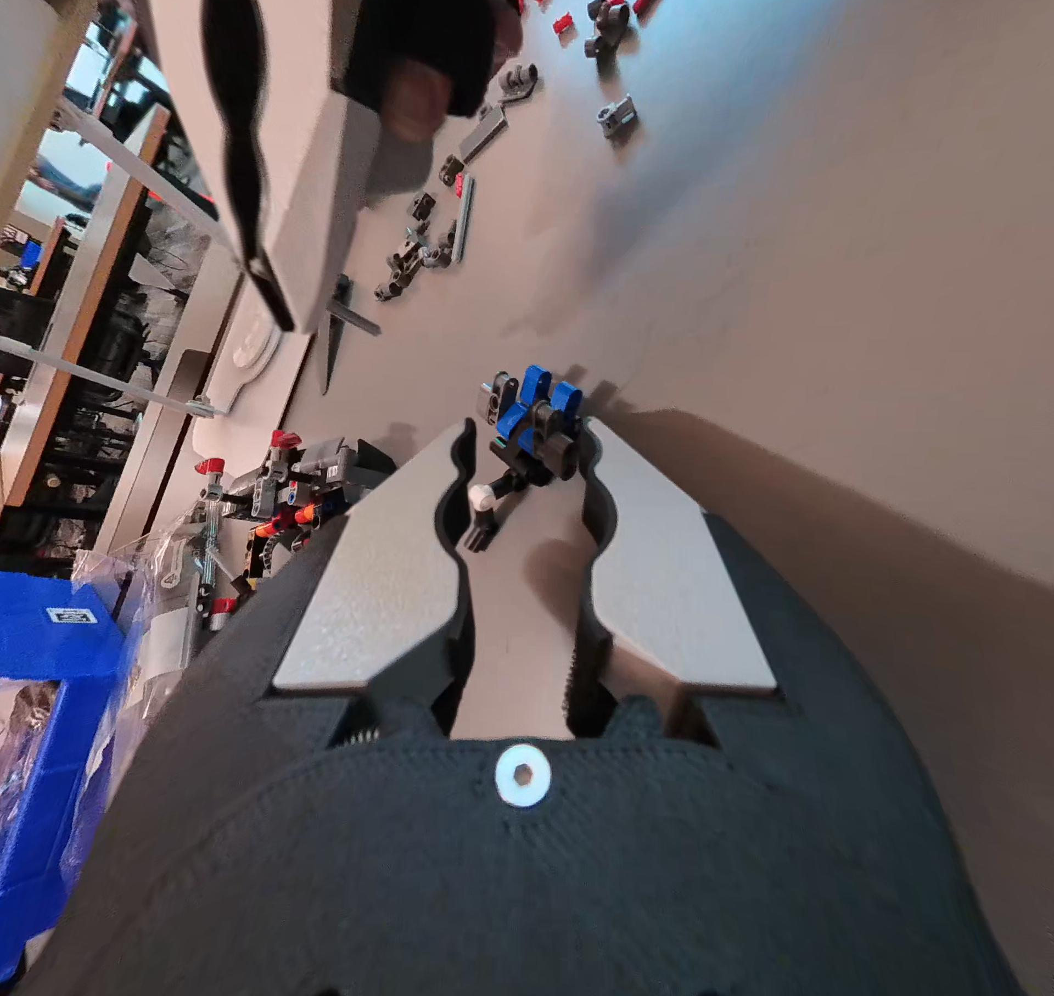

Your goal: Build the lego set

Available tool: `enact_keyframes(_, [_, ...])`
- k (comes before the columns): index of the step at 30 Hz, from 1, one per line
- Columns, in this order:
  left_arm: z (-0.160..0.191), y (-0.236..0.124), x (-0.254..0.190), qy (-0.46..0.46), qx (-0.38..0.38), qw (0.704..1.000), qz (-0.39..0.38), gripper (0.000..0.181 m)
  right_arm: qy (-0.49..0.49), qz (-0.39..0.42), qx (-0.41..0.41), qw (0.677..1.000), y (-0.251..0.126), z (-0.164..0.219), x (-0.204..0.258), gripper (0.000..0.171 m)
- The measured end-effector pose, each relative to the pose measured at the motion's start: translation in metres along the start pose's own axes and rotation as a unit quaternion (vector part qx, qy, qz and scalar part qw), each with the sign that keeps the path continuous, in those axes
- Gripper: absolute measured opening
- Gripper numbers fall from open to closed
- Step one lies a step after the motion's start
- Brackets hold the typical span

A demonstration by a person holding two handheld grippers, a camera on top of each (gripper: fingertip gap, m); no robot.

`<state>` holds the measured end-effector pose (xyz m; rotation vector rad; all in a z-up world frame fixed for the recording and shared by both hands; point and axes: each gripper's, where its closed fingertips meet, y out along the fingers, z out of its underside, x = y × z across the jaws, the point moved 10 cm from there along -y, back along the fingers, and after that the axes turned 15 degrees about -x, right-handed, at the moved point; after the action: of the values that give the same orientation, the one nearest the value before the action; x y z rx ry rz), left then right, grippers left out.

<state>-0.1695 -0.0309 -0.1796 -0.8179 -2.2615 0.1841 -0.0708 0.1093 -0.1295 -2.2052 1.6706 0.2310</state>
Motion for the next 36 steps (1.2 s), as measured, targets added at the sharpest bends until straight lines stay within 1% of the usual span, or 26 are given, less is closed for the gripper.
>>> enact_keyframes(2, [0.003,0.002,0.001,0.005,0.009,1.000,-0.013,0.023,-0.007,-0.011,0.019,1.000,0.003,0.003,0.003,0.000])
enact_keyframes(5, [0.007,0.002,0.001,0.010,0.014,1.000,-0.011,0.012,-0.021,-0.026,0.055,0.998,0.005,0.008,0.007,0.000])
enact_keyframes(11, [0.015,-0.007,0.008,0.017,-0.001,1.000,0.025,0.009,-0.045,-0.047,0.118,0.991,0.004,0.016,0.010,0.000])
enact_keyframes(13, [0.016,-0.011,0.010,0.036,-0.014,0.999,0.036,0.009,-0.049,-0.055,0.138,0.988,0.005,0.019,0.012,0.001])
enact_keyframes(16, [0.017,-0.017,0.010,0.064,-0.024,0.997,0.048,0.026,-0.055,-0.070,0.159,0.983,0.008,0.025,0.017,0.000])
enact_keyframes(17, [0.015,-0.020,0.010,0.062,-0.031,0.997,0.047,0.029,-0.057,-0.074,0.166,0.982,0.009,0.026,0.018,0.001])
enact_keyframes(19, [0.014,-0.021,0.007,0.036,-0.026,0.997,0.060,0.041,-0.060,-0.079,0.175,0.980,0.011,0.029,0.020,0.001])
enact_keyframes(22, [0.015,-0.019,0.002,0.030,-0.007,0.998,0.050,0.047,-0.064,-0.080,0.181,0.978,0.011,0.030,0.021,0.001])
enact_keyframes(25, [0.011,-0.012,-0.004,0.021,0.001,1.000,0.014,0.050,-0.066,-0.078,0.185,0.977,0.012,0.030,0.021,0.001])
enact_keyframes(27, [0.010,-0.007,-0.006,0.025,0.015,1.000,-0.009,0.046,-0.068,-0.079,0.187,0.977,0.012,0.030,0.022,0.001])
enact_keyframes(31, [0.013,0.000,-0.004,0.018,0.033,0.999,-0.027,0.031,-0.070,-0.080,0.189,0.976,0.013,0.030,0.023,0.001])
enact_keyframes(33, [0.013,0.000,-0.005,0.015,0.025,0.999,-0.027,0.025,-0.071,-0.081,0.190,0.976,0.013,0.031,0.023,0.001])
enact_keyframes(36, [0.012,0.000,-0.005,0.011,0.023,0.999,-0.029,0.023,-0.075,-0.086,0.192,0.975,0.014,0.030,0.026,0.001])
